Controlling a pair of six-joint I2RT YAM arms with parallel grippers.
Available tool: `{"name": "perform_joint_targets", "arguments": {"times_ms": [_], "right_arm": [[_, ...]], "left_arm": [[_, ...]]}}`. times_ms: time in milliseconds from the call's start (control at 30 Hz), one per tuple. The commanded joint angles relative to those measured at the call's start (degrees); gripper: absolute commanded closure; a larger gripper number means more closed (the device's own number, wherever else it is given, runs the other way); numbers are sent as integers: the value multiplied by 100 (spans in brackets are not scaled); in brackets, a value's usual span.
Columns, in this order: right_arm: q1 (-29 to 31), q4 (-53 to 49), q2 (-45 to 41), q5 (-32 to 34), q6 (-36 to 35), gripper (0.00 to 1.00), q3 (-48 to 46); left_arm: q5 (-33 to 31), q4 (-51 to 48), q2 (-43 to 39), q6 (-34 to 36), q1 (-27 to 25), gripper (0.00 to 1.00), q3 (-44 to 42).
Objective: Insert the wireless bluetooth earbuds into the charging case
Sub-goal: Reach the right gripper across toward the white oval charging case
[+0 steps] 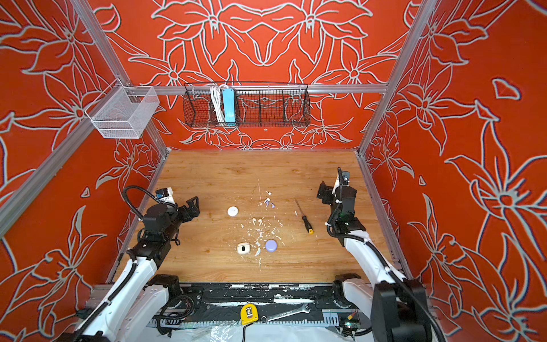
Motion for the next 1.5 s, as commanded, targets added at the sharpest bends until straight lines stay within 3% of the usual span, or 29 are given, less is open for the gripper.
{"name": "perform_joint_targets", "arguments": {"times_ms": [0, 100, 167, 233, 300, 367, 467, 567, 733, 867, 967, 1100, 1333, 1467], "right_arm": [[46, -229, -331, -1937, 957, 2, -238], [69, 1054, -440, -2506, 1718, 2, -668], [371, 473, -365, -2464, 1442, 2, -201], [1193, -405, -227, -1417, 679, 2, 391], [1952, -505, 59, -674, 19, 2, 661], [2369, -435, 606, -549, -220, 2, 934], [2755, -524, 1572, -392, -237, 17, 1574], [3156, -887, 2677, -452, -380, 23, 2471], [3784, -1389, 4208, -635, -294, 23, 3735], [4288, -2244, 5281, -177, -312, 23, 4879], [4491, -2797, 5859, 20, -211, 29, 5513], [4501, -3138, 6243, 386, 73, 48, 5959], [4397, -3894, 7071, 150, 307, 67, 7153], [4221, -4276, 7557, -200, 452, 73, 7803]], "left_arm": [[207, 80, -383, -397, 43, 3, -388], [-57, 122, 130, -753, 39, 3, -274], [-113, 62, 598, -856, 37, 3, -58], [-250, -263, 1044, -898, 40, 3, 274], [-557, -577, 1320, -1063, 47, 3, 507], [-624, -667, 1420, -1130, 53, 3, 566], [-239, -371, 1350, -954, 45, 3, 423], [-173, -272, 1221, -927, 45, 3, 314], [-236, -261, 1178, -960, 45, 3, 285], [-282, -268, 1131, -981, 47, 3, 263], [-305, -228, 1065, -993, 45, 3, 216], [-280, -190, 1002, -977, 45, 3, 166], [-313, -186, 930, -1007, 45, 3, 120], [-344, -190, 881, -1034, 45, 3, 92]]}}
